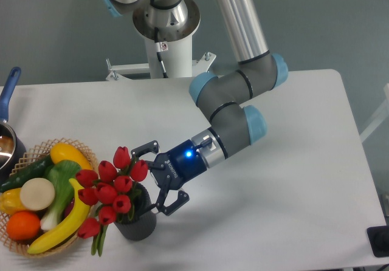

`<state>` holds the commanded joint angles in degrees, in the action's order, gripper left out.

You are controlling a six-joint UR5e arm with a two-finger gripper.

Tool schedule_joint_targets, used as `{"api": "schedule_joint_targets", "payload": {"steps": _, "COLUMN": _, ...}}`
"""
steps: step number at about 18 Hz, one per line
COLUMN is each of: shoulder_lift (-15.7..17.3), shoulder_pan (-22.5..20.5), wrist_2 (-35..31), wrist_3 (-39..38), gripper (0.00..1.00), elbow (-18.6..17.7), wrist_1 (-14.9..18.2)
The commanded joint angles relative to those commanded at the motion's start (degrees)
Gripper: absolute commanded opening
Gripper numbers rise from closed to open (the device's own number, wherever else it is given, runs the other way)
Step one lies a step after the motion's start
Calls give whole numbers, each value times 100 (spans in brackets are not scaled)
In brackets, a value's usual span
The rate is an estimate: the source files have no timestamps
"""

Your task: Insert the flowers into the vase

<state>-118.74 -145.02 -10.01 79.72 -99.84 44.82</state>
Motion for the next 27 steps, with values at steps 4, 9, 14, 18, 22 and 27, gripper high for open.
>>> {"api": "schedule_joint_targets", "payload": {"steps": 4, "shoulder_lift": 245, "shoulder_pan": -61, "wrist_2": -509, "wrist_3": 70, "gripper": 100, "elbow": -53, "wrist_1": 0}}
{"api": "schedule_joint_targets", "payload": {"steps": 9, "shoulder_lift": 1106, "shoulder_pan": -211, "wrist_2": -2081, "wrist_3": 70, "gripper": 100, "elbow": -71, "wrist_1": 18}}
{"api": "schedule_joint_targets", "payload": {"steps": 14, "shoulder_lift": 1993, "shoulder_pan": -483, "wrist_2": -3302, "wrist_3": 0, "gripper": 100, "elbow": -26, "wrist_1": 53}}
{"api": "schedule_joint_targets", "payload": {"steps": 18, "shoulder_lift": 2662, "shoulder_pan": -527, "wrist_2": -5366, "wrist_3": 0, "gripper": 100, "elbow": -53, "wrist_1": 105}}
{"api": "schedule_joint_targets", "payload": {"steps": 22, "shoulder_lift": 2997, "shoulder_pan": -501, "wrist_2": -6328, "wrist_3": 35, "gripper": 100, "elbow": 192, "wrist_1": 656}}
{"api": "schedule_joint_targets", "payload": {"steps": 27, "shoulder_lift": 3006, "shoulder_pan": -974, "wrist_2": -6356, "wrist_3": 735, "gripper": 100, "elbow": 904, "wrist_1": 2230}}
